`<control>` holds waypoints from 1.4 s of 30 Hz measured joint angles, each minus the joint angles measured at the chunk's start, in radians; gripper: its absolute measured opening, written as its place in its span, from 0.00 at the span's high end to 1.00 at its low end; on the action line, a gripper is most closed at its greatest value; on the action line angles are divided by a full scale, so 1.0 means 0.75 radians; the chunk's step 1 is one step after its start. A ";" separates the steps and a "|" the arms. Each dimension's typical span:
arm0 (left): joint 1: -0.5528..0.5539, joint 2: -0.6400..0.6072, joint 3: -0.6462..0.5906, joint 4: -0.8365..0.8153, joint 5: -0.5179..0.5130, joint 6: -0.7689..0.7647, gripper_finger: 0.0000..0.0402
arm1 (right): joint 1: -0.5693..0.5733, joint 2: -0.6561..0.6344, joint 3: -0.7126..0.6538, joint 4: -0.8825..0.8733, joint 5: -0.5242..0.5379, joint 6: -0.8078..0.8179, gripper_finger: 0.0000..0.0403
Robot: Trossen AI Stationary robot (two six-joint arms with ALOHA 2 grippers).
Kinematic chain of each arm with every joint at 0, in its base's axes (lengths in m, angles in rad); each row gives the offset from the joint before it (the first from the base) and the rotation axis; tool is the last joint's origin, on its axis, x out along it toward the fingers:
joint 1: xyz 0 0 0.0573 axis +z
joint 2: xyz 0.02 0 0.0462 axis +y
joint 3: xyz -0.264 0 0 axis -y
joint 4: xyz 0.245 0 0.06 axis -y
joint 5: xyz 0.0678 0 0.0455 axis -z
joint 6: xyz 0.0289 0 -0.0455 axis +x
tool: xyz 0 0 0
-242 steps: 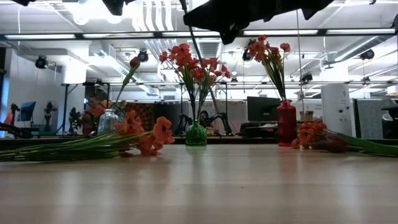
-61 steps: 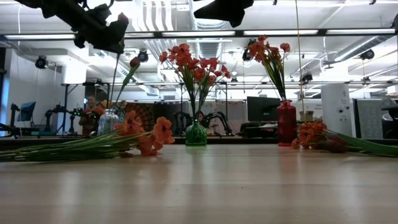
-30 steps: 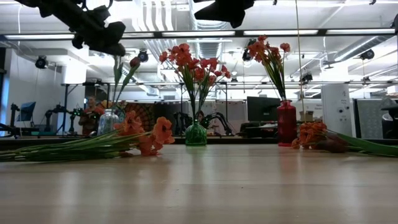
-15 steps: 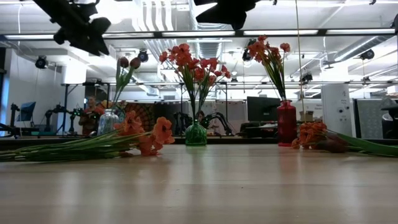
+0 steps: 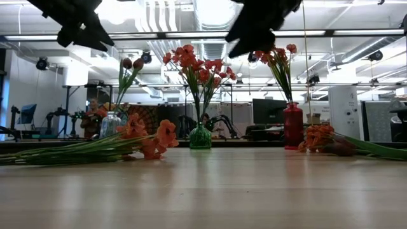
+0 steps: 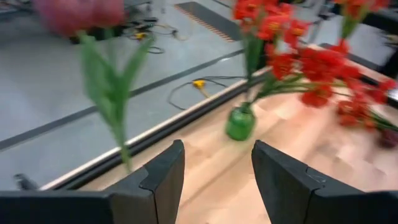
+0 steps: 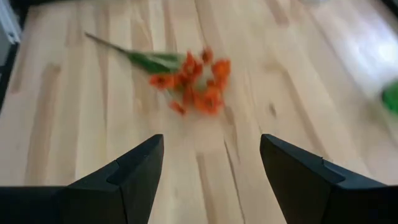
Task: Sort flowers into vase by color
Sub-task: Put the left orange flower into the red vase
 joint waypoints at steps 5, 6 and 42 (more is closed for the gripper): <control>-0.165 0.000 -0.018 0.026 0.000 -0.038 0.58 | -0.006 -0.001 0.000 -0.163 0.000 0.133 0.35; -0.199 0.002 -0.020 0.032 0.000 -0.048 0.58 | -0.006 -0.001 0.000 -0.191 0.000 0.164 0.35; -1.264 0.445 -0.036 -0.214 -0.005 -1.010 0.58 | -0.006 -0.075 0.000 -1.194 -0.209 0.610 0.35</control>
